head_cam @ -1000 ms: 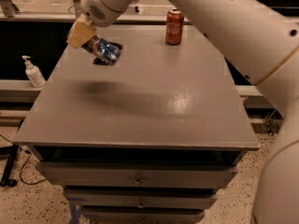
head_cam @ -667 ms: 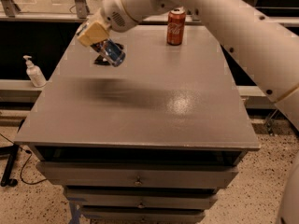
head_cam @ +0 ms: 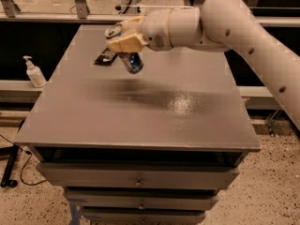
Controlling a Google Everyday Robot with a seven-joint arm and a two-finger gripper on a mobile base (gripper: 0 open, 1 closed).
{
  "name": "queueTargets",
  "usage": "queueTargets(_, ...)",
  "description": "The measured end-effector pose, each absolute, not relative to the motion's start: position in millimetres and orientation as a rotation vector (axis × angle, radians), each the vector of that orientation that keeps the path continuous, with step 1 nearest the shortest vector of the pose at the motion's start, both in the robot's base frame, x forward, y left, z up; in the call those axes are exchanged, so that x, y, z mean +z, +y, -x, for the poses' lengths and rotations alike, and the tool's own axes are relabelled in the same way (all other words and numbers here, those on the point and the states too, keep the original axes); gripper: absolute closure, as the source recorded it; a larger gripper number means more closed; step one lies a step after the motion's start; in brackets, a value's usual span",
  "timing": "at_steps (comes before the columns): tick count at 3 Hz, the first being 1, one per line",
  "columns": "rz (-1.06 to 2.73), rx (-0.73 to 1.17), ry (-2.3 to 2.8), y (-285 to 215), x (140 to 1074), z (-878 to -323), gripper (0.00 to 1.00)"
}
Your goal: Place redbull can upright
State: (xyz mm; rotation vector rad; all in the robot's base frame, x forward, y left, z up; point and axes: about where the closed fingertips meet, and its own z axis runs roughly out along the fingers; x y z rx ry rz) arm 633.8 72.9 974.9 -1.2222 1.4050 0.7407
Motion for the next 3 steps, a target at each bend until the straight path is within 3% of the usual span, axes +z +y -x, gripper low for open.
queueTargets(1,1.144,0.739,1.311,32,973,-627,1.0)
queueTargets(3,1.119,0.746,1.311,10,959,-622,1.0)
